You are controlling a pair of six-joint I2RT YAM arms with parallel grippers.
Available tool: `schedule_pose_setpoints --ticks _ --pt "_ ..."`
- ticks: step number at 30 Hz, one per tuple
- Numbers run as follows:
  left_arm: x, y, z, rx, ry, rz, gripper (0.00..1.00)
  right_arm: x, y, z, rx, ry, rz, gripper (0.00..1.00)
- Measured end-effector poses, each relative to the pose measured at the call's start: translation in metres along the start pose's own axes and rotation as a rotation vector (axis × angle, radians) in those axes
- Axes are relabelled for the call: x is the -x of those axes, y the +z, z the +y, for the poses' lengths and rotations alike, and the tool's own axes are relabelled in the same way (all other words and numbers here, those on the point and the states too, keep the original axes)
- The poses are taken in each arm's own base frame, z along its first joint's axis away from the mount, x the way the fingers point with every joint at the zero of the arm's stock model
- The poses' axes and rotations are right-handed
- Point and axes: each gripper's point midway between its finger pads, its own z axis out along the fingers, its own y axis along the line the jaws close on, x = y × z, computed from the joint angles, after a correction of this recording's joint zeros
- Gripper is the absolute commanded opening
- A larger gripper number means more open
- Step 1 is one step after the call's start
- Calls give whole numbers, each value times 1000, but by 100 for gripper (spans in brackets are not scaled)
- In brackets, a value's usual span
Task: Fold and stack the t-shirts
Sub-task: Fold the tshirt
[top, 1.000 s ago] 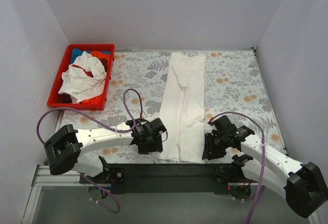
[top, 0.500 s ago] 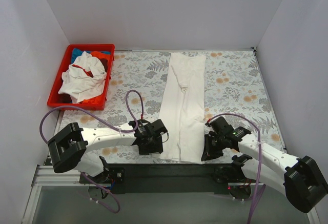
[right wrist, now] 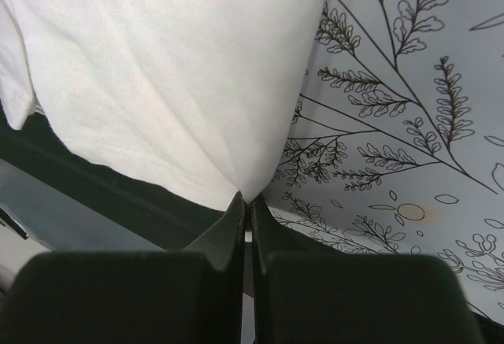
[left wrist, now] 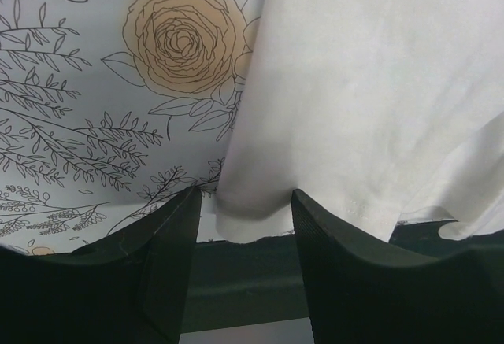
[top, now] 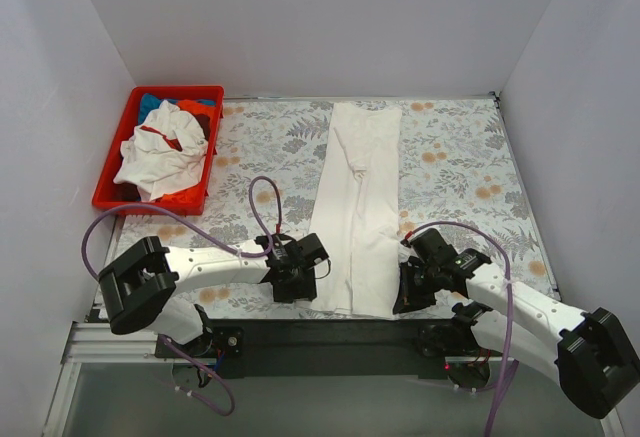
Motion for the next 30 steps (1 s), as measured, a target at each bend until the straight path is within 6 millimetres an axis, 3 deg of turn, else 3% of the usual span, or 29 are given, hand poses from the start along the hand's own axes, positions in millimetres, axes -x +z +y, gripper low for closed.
schedule_pose_setpoints --ticks 6,10,15,25,30 --pt "-1 -3 7 28 -11 1 48 0 0 -1 1 -5 -6 1" --pt "4 -16 7 21 -22 -24 48 0 0 -1 3 -10 -10 1" --pt "12 -26 1 -4 -28 -56 41 0 0 -1 3 -19 -10 1" --pt "1 -2 13 92 3 -2 36 1 -1 0 7 -26 -16 1" --pt "-1 1 12 89 17 11 37 1 -1 0 7 -28 -16 1"
